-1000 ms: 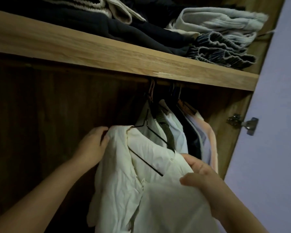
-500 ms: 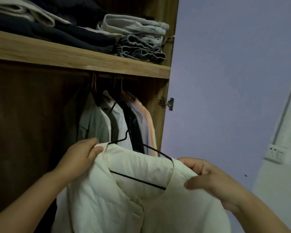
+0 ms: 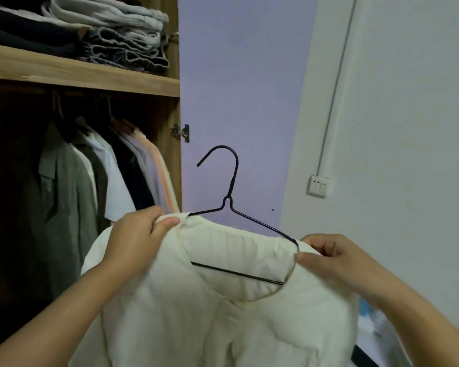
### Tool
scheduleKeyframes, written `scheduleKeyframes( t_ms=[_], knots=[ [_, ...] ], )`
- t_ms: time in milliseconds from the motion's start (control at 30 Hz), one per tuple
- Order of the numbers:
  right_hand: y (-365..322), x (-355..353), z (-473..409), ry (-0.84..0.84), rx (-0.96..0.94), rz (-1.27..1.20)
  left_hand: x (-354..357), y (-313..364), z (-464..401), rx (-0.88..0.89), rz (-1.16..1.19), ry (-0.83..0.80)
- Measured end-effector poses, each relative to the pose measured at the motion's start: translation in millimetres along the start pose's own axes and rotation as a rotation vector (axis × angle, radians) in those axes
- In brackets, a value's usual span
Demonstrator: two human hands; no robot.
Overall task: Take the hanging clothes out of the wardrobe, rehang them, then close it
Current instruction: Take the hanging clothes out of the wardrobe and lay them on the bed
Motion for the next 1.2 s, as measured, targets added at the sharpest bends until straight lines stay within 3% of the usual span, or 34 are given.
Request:
scheduleKeyframes(
  t_ms=[133, 400, 867, 1200],
  knots=[
    [5, -24, 43, 0.252, -0.049, 0.089, 14, 34, 7, 0.062, 0.129, -0.042],
    [27, -33, 170, 0.643, -0.055, 0.296, 49, 96, 42, 0.237, 0.399, -0.305],
    [42, -52, 421, 1.117, 0.166, 0.410, 85, 305, 155, 0.564, 0.678, -0.581],
    [38, -57, 610, 1.375, 0.335, 0.537, 79, 463, 295, 0.766, 0.831, -0.805]
  ],
)
Point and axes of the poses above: each hand's wrist, its own z-axis away from the middle knuckle, its own x-axis out of the palm, y = z × x, the point moved 5 cm from there along -z, towards the middle knuckle, and after that the axes turned 7 degrees about -z, right-handed, at the moved point
